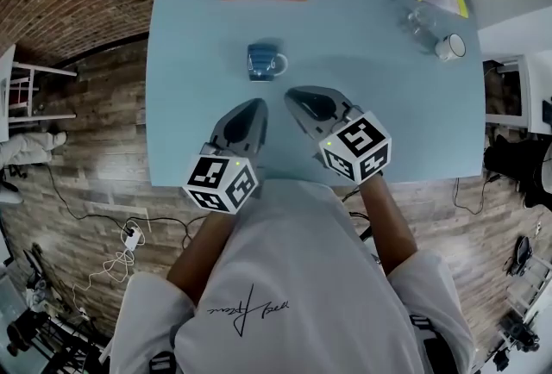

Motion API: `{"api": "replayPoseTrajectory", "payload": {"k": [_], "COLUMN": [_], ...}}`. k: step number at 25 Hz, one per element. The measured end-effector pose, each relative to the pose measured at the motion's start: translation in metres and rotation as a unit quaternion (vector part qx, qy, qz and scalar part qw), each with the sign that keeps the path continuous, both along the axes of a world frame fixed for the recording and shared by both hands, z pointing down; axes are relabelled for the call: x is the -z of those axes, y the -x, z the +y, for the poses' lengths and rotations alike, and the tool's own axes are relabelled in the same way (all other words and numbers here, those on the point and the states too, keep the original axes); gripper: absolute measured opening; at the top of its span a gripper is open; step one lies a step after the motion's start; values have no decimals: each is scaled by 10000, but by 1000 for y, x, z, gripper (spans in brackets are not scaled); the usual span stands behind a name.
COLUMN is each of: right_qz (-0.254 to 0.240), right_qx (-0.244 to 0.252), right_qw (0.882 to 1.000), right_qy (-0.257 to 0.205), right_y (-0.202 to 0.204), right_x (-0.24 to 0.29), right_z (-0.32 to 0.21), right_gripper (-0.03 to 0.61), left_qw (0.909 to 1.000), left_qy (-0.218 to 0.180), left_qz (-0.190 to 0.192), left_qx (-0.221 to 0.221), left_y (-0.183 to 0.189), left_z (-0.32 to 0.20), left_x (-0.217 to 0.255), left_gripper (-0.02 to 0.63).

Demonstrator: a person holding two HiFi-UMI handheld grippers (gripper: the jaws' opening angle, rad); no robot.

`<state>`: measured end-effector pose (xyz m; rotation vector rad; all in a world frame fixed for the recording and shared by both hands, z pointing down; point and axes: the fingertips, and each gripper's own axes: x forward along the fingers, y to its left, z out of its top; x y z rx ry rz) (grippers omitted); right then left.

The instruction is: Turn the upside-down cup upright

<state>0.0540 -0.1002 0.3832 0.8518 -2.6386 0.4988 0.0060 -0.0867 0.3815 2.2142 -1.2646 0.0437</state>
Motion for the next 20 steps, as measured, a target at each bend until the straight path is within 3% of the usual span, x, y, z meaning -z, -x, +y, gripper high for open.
{"api": "replayPoseTrajectory", "payload": {"k": [20], "right_qz": [113], "right_qx": [74], "right_qw": [9998], "right_qy": [175], "right_y": [7], "right_x": [-13], "right_z": [-26], "right_gripper": [23], "left_qw": [9996], "left_qy": [219], "left_qz": [133], "left_qx": [-71], "left_y": [0], "left_z": [-15], "left_x": [-12], "left_gripper": [9]}}
